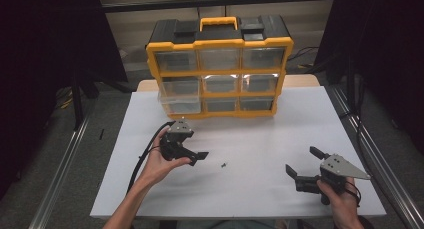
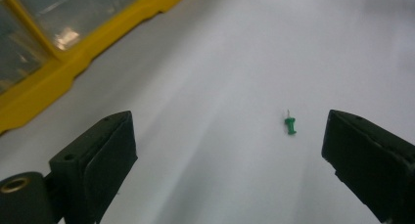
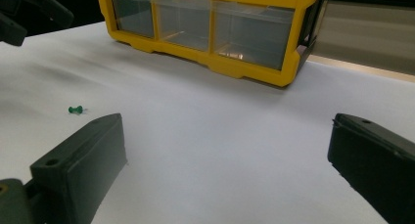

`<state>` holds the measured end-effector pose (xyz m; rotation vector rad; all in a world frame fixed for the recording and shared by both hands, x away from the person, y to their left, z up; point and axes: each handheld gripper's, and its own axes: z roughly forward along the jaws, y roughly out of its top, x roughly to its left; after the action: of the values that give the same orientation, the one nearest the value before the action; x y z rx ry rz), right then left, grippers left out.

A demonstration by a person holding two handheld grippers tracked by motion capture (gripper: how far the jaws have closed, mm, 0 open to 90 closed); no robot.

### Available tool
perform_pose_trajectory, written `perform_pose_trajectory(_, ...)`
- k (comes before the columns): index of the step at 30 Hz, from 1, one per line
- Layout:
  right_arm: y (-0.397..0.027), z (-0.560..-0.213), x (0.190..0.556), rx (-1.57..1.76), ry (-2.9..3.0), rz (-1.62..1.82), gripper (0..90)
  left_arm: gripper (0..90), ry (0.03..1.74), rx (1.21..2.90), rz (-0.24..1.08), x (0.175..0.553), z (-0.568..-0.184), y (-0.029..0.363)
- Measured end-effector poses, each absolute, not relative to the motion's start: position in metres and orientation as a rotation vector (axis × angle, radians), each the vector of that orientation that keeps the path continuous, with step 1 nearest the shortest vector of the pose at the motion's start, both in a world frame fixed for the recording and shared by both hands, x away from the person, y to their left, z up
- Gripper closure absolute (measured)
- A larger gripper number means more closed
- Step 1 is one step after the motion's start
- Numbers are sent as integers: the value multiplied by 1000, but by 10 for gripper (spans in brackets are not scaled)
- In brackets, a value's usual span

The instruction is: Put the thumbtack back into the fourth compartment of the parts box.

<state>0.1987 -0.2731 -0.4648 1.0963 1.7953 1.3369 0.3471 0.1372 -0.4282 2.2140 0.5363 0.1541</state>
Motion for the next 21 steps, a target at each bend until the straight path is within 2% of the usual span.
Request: perform_pose_trajectory(21,-272,-465,199,1094,1802,1330,7,155,455,2432,31,353,-445,96)
